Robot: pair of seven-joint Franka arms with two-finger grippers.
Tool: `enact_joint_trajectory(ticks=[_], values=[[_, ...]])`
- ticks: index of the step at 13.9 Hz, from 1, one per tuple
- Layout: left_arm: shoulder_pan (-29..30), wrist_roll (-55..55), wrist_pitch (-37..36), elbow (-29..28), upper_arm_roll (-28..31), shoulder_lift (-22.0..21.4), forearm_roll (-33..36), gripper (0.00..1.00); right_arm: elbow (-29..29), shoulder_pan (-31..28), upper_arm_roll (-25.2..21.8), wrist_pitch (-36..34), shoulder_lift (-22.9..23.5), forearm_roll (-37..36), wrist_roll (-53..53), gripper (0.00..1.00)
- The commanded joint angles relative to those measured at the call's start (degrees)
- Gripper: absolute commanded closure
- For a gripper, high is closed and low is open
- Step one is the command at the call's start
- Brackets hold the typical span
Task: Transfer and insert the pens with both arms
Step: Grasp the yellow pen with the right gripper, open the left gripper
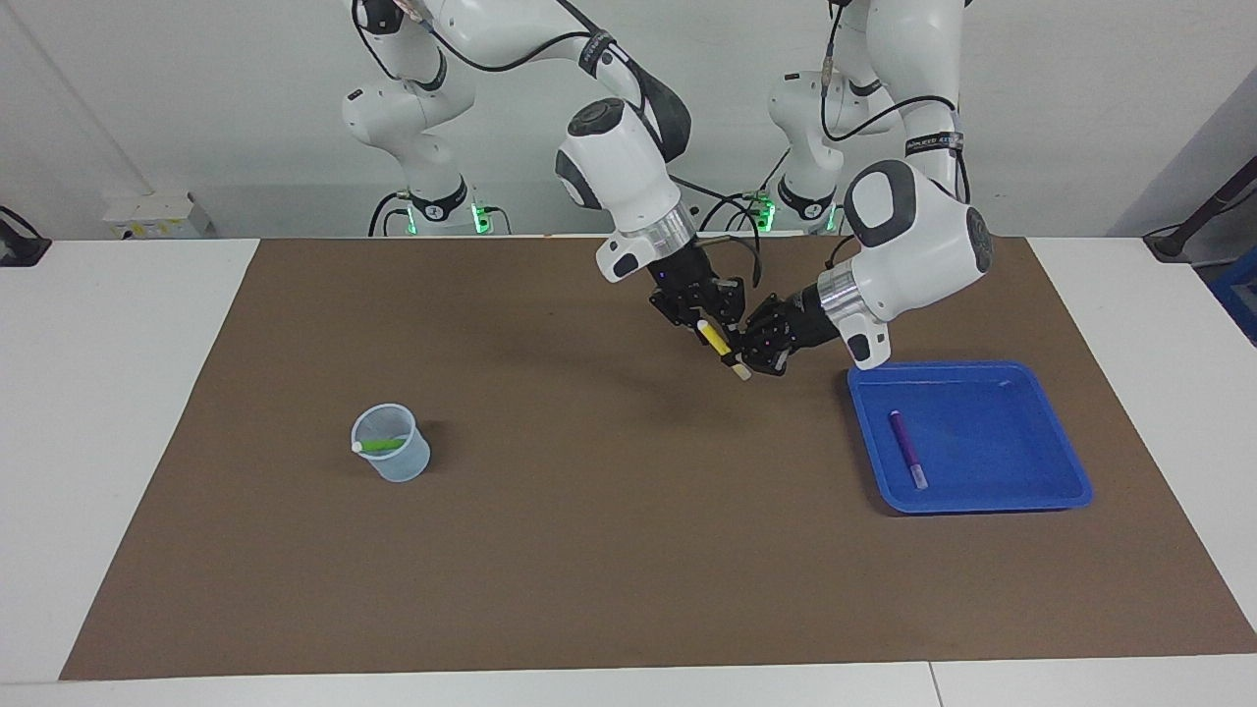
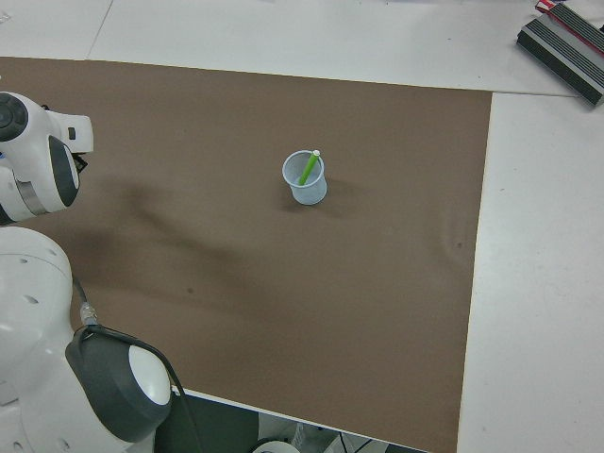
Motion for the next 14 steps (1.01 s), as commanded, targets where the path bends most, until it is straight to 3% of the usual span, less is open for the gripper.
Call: enact_joint_trajectory(ticks=[1, 4, 8, 13, 14], values=[[-0.7, 0.8, 1.2, -2.1, 0.3, -1.9, -0.8, 1.00, 0.6, -0.6, 0.0, -1.5, 0.0, -0.8, -2.2, 0.54], [-0.6, 0.8, 0.9, -2.2, 0.3, -1.9, -0.8, 1.00, 0.6, -0.6, 0.0, -1.6, 0.0, -0.7, -2.2, 0.63], [-0.7, 0.8, 1.0, -2.2, 0.3, -2.2, -0.8, 1.00, 0.6, -0.6, 0.0, -1.6, 0.0, -0.7, -2.3, 0.97], [-0.6, 0.7, 0.9, -2.2, 0.3, -2.2, -0.8, 1.00, 0.6, -0.6, 0.0, -1.6, 0.0, -0.8, -2.4, 1.00], [-0.6, 0.7, 0.9, -2.1, 0.3, -2.2, -0.7, 0.89, 0.6, -0.7, 0.0, -1.6, 0.0, -0.8, -2.4, 1.00]])
